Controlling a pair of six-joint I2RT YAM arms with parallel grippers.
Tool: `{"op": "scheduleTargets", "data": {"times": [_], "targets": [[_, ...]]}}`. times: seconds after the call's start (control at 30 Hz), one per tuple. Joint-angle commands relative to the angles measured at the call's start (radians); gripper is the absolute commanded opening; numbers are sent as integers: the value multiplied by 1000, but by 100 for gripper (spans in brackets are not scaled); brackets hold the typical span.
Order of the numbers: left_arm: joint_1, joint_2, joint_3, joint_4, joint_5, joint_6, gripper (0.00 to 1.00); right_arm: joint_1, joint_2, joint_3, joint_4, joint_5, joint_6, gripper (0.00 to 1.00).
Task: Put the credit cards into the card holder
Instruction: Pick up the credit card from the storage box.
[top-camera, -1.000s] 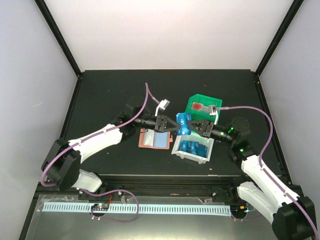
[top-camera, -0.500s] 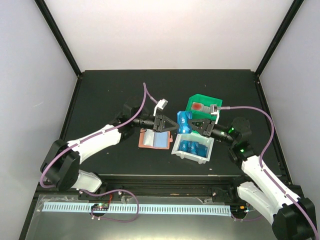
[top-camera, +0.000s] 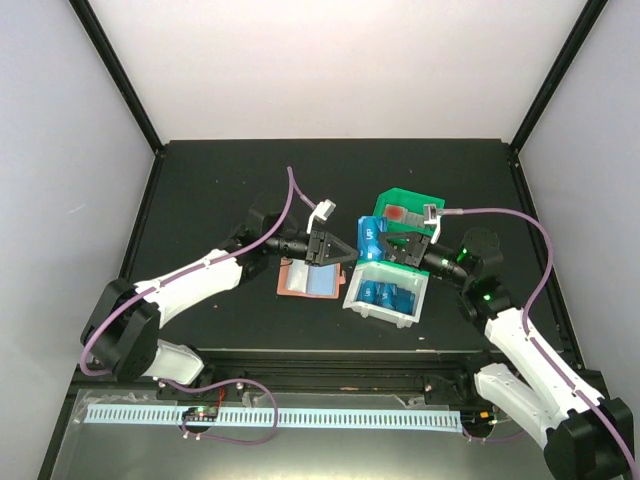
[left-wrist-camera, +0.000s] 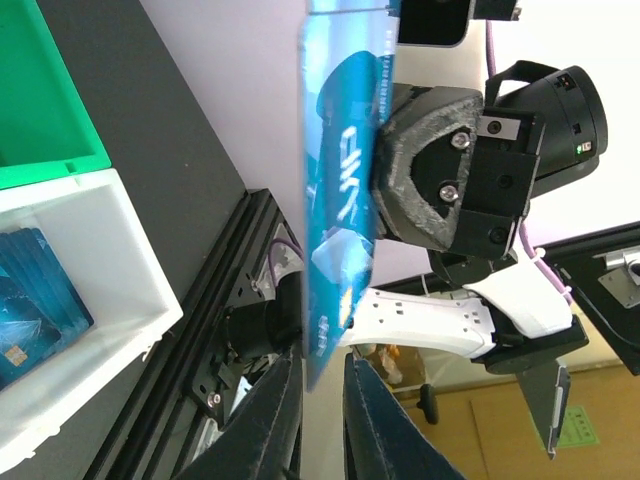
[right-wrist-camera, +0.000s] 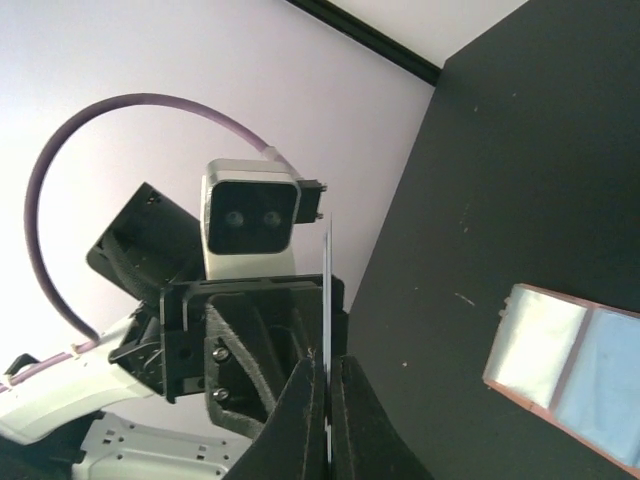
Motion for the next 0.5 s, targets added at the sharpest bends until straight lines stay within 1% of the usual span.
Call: {"op": "scheduleTargets", "data": {"times": [0.0, 0.13, 0.33, 0.4, 0.47], "targets": [[4, -25, 0, 6, 31, 21, 14, 2, 1, 24, -57, 43, -64, 1], [5, -20, 9, 8, 26, 20, 16, 2, 8, 21, -53, 28, -69, 1], [5, 0, 23, 12, 20, 7, 27, 2, 13, 23, -54, 15, -72, 1], [4, 1, 25, -21, 1, 20, 32, 2, 17, 23, -55, 16, -71, 1], [2, 7, 27, -45, -4, 32, 34, 2, 23, 24, -52, 17, -71, 1]]}}
